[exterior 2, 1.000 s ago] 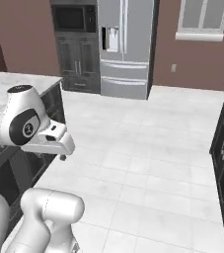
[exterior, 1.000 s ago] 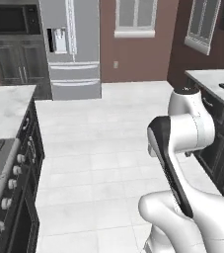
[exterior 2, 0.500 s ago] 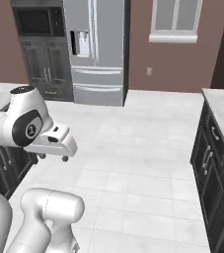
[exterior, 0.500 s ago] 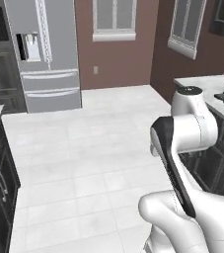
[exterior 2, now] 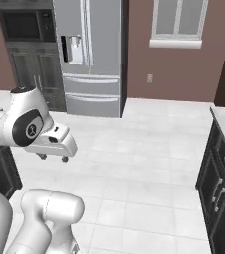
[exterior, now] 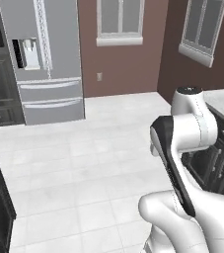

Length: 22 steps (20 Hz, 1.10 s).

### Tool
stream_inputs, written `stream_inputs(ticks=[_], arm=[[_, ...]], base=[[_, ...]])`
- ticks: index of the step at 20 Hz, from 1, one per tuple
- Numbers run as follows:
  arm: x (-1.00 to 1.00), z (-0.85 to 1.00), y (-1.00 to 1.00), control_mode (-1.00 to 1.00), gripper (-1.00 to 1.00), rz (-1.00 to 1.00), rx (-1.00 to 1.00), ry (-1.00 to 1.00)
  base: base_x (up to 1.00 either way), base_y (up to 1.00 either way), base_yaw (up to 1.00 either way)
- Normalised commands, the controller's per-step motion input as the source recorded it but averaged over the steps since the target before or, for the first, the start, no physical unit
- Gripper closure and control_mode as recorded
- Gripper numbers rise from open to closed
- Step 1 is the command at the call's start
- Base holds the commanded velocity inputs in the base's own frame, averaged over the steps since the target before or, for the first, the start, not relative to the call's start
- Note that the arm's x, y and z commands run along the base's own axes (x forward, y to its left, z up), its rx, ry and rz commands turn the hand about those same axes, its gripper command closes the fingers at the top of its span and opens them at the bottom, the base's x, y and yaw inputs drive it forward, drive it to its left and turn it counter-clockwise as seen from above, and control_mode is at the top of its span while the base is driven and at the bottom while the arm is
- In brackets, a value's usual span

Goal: Place one of the steaks on the plate and the other in the bowl. Then place the bowl in the fridge.

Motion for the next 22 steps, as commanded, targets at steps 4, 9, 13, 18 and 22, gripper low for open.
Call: stream_inputs(ticks=[4,9,13,18,22], arm=[[0.0,0.0,0.0,1.0,-1.0,0.0,0.0,0.0],[0.0,0.0,0.0,1.0,-1.0,0.0,0.0,0.0],[0.0,0.0,0.0,1.0,-1.0,0.0,0.0,0.0],[0.0,0.0,0.0,1.0,-1.0,0.0,0.0,0.0],[0.0,0.0,0.0,1.0,-1.0,0.0,0.0,0.0]], base=[[1.0,0.02,0.0],[1.0,0.01,0.0],[1.0,0.09,0.0],[1.0,0.15,0.0],[1.0,0.16,0.0]])
